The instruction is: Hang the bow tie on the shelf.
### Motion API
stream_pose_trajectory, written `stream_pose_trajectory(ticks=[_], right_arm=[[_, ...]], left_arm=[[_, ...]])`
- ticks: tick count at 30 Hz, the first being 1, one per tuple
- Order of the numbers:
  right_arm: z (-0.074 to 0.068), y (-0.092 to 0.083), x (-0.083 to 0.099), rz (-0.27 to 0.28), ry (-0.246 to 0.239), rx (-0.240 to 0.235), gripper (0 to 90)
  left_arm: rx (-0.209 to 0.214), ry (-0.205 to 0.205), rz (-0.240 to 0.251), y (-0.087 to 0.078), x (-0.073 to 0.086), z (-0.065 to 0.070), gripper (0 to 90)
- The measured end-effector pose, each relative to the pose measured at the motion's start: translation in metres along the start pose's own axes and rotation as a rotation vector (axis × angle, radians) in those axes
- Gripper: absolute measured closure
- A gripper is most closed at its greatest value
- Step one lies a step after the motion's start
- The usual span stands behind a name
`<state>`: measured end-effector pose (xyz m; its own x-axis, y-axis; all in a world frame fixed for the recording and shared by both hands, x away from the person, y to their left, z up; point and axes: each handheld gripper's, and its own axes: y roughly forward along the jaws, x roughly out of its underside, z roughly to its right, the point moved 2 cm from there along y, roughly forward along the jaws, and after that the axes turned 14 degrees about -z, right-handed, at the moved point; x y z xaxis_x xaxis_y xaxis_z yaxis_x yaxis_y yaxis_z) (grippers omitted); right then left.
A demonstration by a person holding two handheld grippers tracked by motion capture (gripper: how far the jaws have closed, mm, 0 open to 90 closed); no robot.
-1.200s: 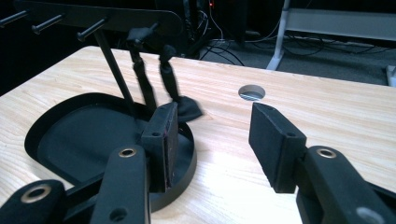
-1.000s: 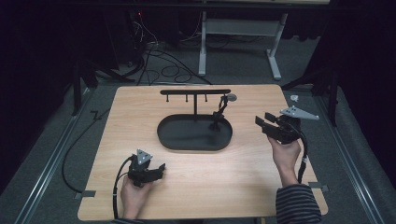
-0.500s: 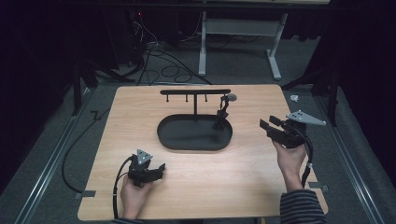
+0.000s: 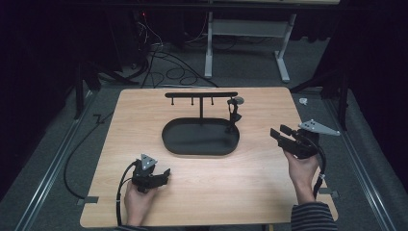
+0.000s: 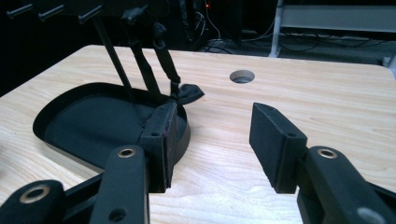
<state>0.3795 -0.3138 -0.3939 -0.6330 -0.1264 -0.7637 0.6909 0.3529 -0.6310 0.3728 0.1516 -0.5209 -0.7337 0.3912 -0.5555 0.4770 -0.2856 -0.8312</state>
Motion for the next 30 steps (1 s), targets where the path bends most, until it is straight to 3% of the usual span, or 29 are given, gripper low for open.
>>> stream_pose_trajectory(ticks=[17, 30], right_arm=[[-0.001, -0.018, 0.011, 0.014, 0.0, -0.007, 53.2], [-0.007, -0.02, 0.022, -0.013, -0.013, -0.001, 50.5]], left_arm=[[0.001, 0.001, 0.0, 0.0, 0.0, 0.0, 25.4], [0.002, 0.002, 0.0, 0.0, 0.0, 0.0, 25.4]])
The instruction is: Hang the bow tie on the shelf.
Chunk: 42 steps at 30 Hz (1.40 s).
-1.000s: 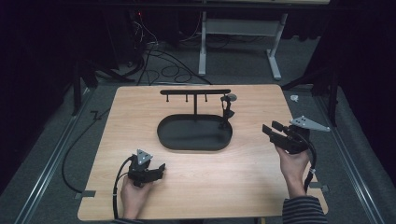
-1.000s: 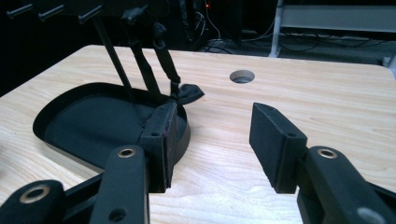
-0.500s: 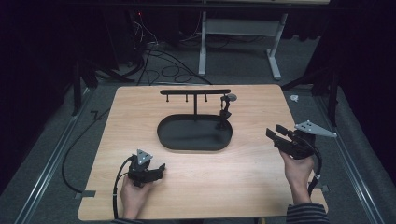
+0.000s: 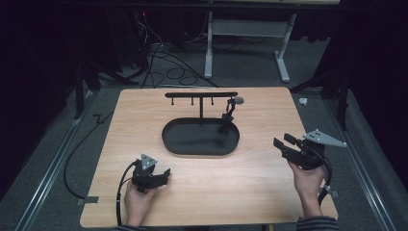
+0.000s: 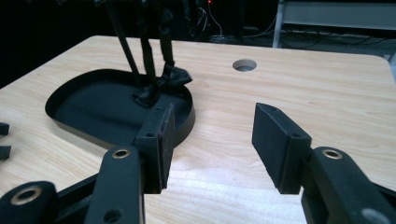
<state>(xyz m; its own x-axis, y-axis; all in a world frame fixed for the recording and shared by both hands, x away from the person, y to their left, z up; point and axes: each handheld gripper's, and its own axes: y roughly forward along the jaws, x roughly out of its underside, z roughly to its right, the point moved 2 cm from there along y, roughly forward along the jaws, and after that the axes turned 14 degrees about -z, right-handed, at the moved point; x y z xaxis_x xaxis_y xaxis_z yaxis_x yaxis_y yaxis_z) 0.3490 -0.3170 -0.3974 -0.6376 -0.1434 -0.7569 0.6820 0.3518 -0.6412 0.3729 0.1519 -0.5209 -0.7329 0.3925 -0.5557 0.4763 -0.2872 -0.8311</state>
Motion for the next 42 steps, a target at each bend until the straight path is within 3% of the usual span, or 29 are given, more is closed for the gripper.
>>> stream_pose_trajectory(ticks=[42], right_arm=[[-0.021, 0.028, 0.029, -0.078, -0.017, -0.06, 51.6]], left_arm=[[-0.002, -0.001, -0.001, 0.0, 0.0, 0.0, 25.5]])
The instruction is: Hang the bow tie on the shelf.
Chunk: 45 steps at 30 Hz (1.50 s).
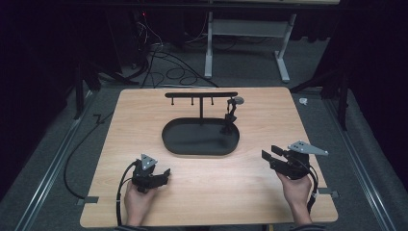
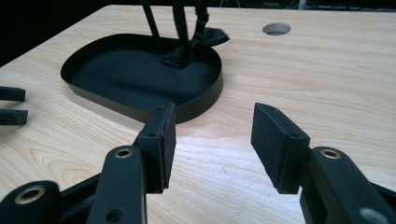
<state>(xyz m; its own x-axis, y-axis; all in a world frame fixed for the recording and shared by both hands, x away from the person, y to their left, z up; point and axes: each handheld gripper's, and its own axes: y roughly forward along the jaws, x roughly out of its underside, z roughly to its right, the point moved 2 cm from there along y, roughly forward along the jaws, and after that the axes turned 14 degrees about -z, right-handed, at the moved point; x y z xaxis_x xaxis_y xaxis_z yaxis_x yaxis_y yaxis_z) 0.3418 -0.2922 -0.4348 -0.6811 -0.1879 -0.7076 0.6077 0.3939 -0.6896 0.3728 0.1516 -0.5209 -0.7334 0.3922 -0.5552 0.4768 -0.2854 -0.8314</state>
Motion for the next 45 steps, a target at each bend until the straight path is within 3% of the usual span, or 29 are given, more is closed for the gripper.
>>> stream_pose_trajectory(ticks=[33, 45], right_arm=[[-0.008, 0.034, 0.022, -0.045, 0.021, -0.047, 52.3], [-0.016, 0.048, 0.023, -0.068, 0.007, -0.046, 52.6]], left_arm=[[-0.004, 0.002, 0.001, 0.0, 0.0, 0.0, 25.5], [-0.004, 0.002, 0.001, 0.0, 0.0, 0.0, 25.5]])
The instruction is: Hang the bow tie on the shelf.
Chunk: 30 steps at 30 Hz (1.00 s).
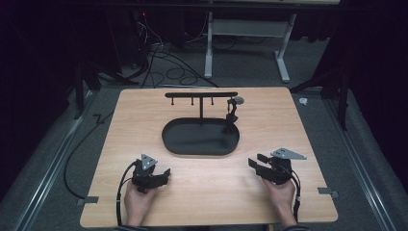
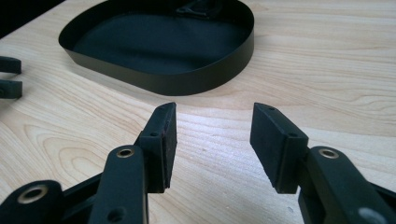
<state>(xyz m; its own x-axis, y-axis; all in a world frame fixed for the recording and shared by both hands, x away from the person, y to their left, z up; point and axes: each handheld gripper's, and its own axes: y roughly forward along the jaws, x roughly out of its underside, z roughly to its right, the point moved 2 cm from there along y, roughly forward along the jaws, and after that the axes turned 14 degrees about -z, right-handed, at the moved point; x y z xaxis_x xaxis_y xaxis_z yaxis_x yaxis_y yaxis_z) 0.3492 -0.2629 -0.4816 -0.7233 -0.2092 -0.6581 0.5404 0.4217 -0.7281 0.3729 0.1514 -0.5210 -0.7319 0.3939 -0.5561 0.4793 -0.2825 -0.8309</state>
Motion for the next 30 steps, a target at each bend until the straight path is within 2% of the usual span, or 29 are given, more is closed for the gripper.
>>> stream_pose_trajectory(ticks=[18, 23, 30], right_arm=[[-0.006, 0.02, 0.006, -0.045, -0.034, 0.051, 52.7], [-0.015, 0.024, 0.006, -0.058, -0.095, 0.099, 52.3], [-0.023, 0.033, 0.005, -0.072, -0.134, 0.123, 51.7]], left_arm=[[0.003, -0.001, -0.001, 0.0, 0.0, 0.0, 25.4], [0.003, -0.001, -0.001, 0.0, 0.0, 0.0, 25.4], [0.0, -0.002, 0.0, 0.0, 0.0, 0.0, 25.4]])
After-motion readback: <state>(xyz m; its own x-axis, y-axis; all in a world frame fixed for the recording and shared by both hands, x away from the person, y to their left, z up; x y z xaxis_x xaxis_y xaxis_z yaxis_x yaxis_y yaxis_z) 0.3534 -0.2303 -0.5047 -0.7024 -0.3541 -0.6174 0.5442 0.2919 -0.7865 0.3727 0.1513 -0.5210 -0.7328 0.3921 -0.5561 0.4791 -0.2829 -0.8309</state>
